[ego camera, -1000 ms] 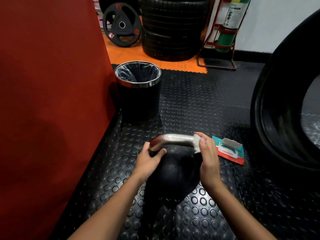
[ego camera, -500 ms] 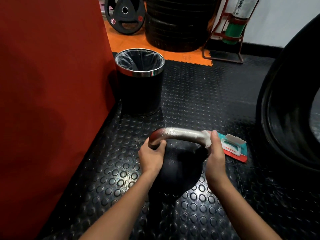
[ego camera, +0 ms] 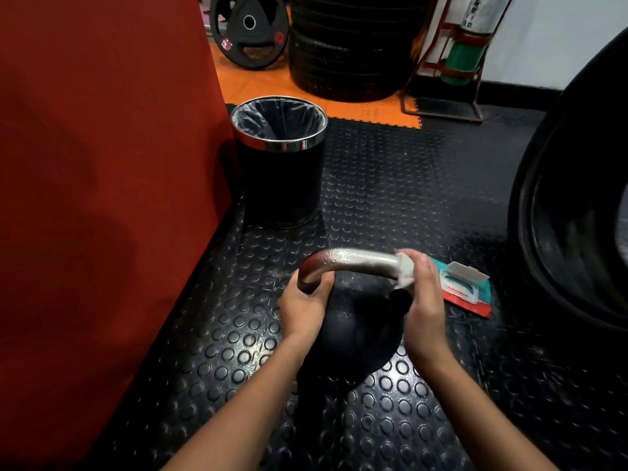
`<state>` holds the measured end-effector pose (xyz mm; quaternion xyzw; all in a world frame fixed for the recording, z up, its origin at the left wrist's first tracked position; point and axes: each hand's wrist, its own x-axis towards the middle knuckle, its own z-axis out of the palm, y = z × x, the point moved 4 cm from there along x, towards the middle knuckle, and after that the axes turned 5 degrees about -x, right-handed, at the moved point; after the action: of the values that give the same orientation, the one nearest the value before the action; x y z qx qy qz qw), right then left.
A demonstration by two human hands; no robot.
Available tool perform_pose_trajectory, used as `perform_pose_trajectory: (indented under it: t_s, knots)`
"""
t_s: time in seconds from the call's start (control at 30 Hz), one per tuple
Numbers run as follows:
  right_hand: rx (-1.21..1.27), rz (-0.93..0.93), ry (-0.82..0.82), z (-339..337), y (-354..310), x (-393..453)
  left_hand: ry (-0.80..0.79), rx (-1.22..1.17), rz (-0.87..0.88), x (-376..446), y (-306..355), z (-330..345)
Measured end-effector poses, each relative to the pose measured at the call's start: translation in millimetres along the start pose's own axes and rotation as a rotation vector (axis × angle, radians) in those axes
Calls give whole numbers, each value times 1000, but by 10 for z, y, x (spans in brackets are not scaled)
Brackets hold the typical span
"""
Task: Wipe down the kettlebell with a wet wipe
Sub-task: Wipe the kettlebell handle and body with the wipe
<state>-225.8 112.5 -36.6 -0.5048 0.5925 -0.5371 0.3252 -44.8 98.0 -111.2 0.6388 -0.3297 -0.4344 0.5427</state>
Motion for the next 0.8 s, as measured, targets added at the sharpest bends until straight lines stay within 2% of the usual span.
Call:
perform_pose_trajectory:
  t_s: [0.1,0.23,0.3,0.43,0.53,0.6,0.7,0.73,0.8]
  knots:
    - [3,-52,9,-8,-4,-59,41,8,12,-4,-11,-10]
    - [89,170,-6,7,386,-31,45,15,21,11,10,-16]
    - [65,211,-20,21,392,-11,56,11,26,9,25,-13]
    - [-139,-64,-18,41,-95,-103,70,-9,21,-9,34,0]
    - [-213,-157,-29,32,-37,-147,73,-8,15,-17,31,2]
    - [-84,-34,-12,-5,156,-103,69,-3,8,-15,26,-4]
    - [170,228,-86,-20,341,6,19,-19,-28,6,13,-9]
    - [155,230,-117,-23,337,46,-5,-29,-36,13,9,-6]
    - [11,109,-120,-13,179,53,-39,-51,-34,23,9,0]
